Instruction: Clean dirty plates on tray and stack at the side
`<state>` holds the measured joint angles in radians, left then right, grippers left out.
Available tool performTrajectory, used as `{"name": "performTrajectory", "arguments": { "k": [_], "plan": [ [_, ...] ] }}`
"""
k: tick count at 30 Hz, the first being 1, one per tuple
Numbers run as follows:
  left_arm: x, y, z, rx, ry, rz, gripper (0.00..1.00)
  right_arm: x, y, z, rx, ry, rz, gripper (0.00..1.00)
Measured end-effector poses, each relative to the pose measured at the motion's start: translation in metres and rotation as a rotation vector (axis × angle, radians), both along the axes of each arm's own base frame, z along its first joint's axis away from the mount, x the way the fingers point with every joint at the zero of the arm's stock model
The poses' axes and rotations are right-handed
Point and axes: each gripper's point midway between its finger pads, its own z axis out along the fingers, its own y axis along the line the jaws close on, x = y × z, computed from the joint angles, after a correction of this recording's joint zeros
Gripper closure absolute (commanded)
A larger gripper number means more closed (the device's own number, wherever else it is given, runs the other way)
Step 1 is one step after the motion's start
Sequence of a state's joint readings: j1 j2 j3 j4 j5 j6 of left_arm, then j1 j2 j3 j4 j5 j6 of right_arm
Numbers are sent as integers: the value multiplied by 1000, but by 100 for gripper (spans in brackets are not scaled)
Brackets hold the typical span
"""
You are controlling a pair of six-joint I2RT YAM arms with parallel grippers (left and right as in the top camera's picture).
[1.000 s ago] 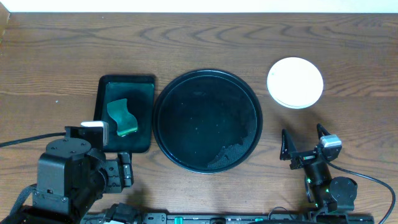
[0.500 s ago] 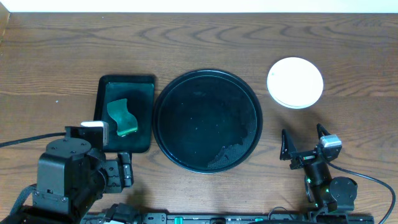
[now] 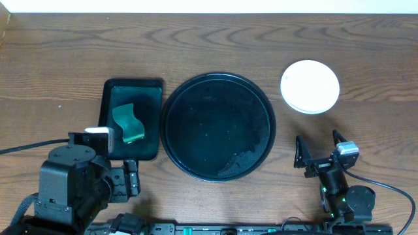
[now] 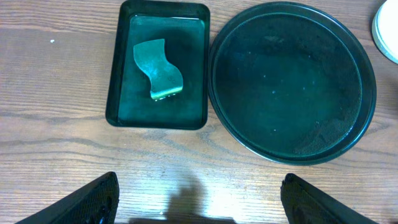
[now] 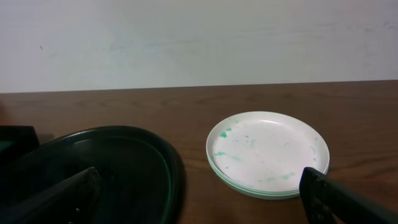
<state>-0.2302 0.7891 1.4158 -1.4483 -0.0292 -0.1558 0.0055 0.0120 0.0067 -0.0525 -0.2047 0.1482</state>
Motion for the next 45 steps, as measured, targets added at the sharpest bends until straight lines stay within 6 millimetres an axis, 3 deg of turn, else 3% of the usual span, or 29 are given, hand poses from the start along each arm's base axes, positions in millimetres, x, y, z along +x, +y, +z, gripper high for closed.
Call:
{"name": "performTrajectory", "arguments": {
  "k": [45],
  "plan": [
    [-3, 1, -3, 7, 17, 2, 16, 0, 0, 0, 0, 0, 0, 1]
  ]
}}
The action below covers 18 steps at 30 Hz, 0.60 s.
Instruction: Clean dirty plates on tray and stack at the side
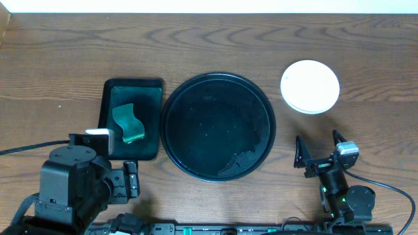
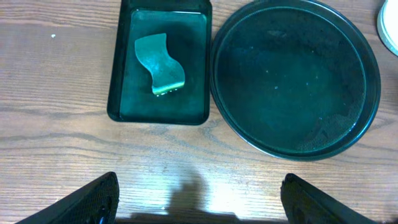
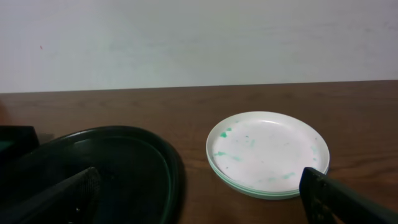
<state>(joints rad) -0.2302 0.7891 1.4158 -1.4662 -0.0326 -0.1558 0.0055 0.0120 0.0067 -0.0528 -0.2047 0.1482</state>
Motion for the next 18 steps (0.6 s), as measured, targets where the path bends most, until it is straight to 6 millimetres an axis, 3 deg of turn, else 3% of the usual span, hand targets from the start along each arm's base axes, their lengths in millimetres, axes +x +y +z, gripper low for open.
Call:
{"name": "performTrajectory", "arguments": {
  "k": [9, 13, 18],
  "plan": [
    [54, -1, 32, -11, -272, 39, 17, 0, 0, 0, 0, 0, 0, 1],
    [74, 1, 25, -24, -419, 62, 16, 0, 0, 0, 0, 0, 0, 1],
    [79, 3, 7, -58, -591, 83, 16, 0, 0, 0, 0, 0, 0, 1]
  ]
}}
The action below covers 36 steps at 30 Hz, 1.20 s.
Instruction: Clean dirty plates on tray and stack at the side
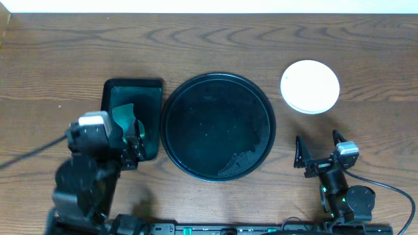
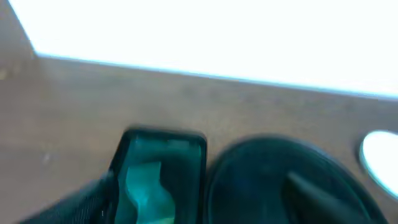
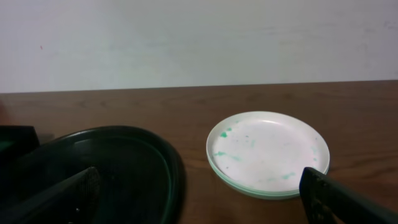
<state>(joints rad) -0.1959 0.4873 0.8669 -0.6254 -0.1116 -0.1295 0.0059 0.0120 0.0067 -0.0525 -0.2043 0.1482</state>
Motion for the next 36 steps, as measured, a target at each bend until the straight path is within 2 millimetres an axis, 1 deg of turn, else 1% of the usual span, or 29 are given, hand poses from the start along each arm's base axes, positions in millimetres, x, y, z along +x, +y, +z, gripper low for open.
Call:
{"name": "performTrajectory", "arguments": {
  "k": [5, 11, 15, 19, 23, 25, 30, 32, 36],
  "plan": [
    [1, 1, -32, -25, -127, 5, 17, 0, 0, 0, 0, 0, 0, 1],
    [6, 0, -65, -50, -249, 5, 16, 0, 0, 0, 0, 0, 0, 1],
    [12, -1, -78, -69, -321, 5, 16, 0, 0, 0, 0, 0, 0, 1],
    [17, -3, -85, -86, -398, -2, 17, 0, 0, 0, 0, 1, 0, 1],
    [20, -4, -95, -94, -441, -10, 16, 0, 0, 0, 0, 1, 0, 1],
    [21, -4, -100, -94, -438, -11, 16, 0, 0, 0, 0, 1, 0, 1],
    [21, 0, -102, -89, -436, 5, 16, 0, 0, 0, 0, 1, 0, 1],
    [22, 2, -112, -82, -396, 13, 16, 0, 0, 0, 0, 1, 0, 1],
    [22, 2, -140, -64, -281, 16, 16, 0, 0, 0, 0, 0, 0, 1]
  ]
}}
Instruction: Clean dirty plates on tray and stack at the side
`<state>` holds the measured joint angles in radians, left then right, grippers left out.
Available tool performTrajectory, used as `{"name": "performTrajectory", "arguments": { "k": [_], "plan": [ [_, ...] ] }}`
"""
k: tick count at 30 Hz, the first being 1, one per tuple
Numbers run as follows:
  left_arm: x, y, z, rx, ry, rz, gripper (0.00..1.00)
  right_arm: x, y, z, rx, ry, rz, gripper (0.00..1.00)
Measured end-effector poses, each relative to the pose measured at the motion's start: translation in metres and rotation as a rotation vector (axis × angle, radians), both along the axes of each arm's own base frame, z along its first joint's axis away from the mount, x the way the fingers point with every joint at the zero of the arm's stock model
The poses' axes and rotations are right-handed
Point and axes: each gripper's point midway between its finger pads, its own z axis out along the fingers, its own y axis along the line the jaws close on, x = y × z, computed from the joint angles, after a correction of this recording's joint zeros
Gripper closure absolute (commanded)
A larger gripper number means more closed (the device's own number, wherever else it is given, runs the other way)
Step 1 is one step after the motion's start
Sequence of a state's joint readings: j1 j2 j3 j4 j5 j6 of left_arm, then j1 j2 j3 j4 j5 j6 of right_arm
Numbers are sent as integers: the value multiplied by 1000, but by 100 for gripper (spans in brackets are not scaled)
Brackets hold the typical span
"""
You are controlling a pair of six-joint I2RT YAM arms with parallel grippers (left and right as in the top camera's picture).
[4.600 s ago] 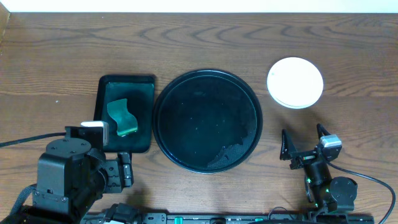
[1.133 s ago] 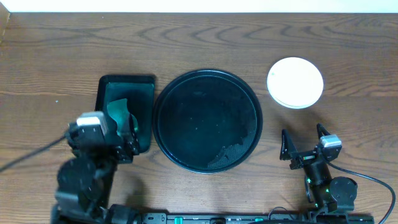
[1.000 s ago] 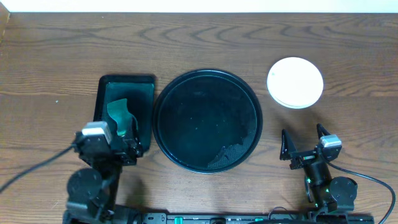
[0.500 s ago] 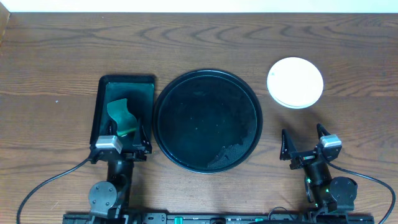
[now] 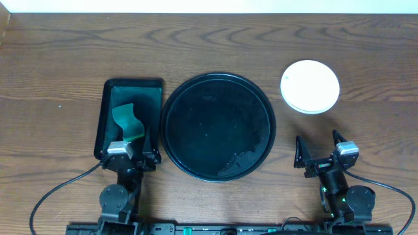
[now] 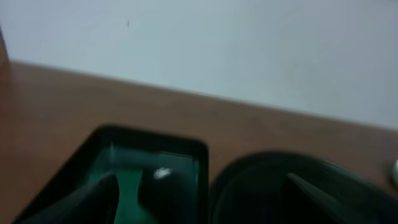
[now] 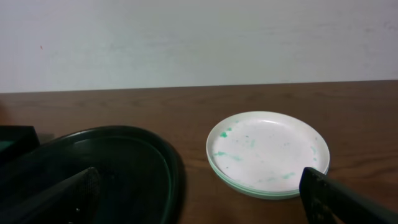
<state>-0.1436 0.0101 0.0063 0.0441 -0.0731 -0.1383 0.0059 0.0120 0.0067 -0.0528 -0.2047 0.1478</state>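
Note:
A stack of white plates [image 5: 309, 86] lies on the bare table at the right, the top plate [image 7: 267, 151] smeared with green. The round dark tray [image 5: 217, 126] in the middle holds no plates, only dark specks. A green sponge [image 5: 128, 122] lies in the small rectangular tray [image 5: 150, 104] on the left. My left gripper [image 5: 132, 156] sits low at the front edge, just in front of the sponge tray [image 6: 155, 146], and is open with nothing in it. My right gripper [image 5: 319, 149] rests open in front of the plates.
The round tray's rim [image 7: 174, 162] lies close to the left of the plates. In the left wrist view the round tray [image 6: 292, 183] sits right beside the sponge tray. A pale wall runs behind the table's far edge. Cables trail from both arms at the front.
My left arm has dropped from a raised pose over the sponge tray to a low folded pose at the front edge. Its camera now looks level across the table. The right arm, plates and trays have not moved.
My left arm was raised at the front left, looking down on the sponge tray and round tray, gripper open. It then stood nearer the sponge tray with its view tilted up. Now it is folded low. The right arm stayed still and open throughout.

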Motion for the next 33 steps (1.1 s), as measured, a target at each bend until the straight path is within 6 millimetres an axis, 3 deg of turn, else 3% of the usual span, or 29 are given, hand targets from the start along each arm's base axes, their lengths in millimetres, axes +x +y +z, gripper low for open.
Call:
{"name": "performTrajectory", "arguments": {
  "k": [7, 33],
  "plan": [
    [-1, -3, -11, 1, 49, -19, 16, 0, 0, 0, 0, 0, 0, 1],
    [-1, -4, -11, -9, 53, -22, 16, 0, 0, 0, 0, 0, 0, 1]
  ]
}}
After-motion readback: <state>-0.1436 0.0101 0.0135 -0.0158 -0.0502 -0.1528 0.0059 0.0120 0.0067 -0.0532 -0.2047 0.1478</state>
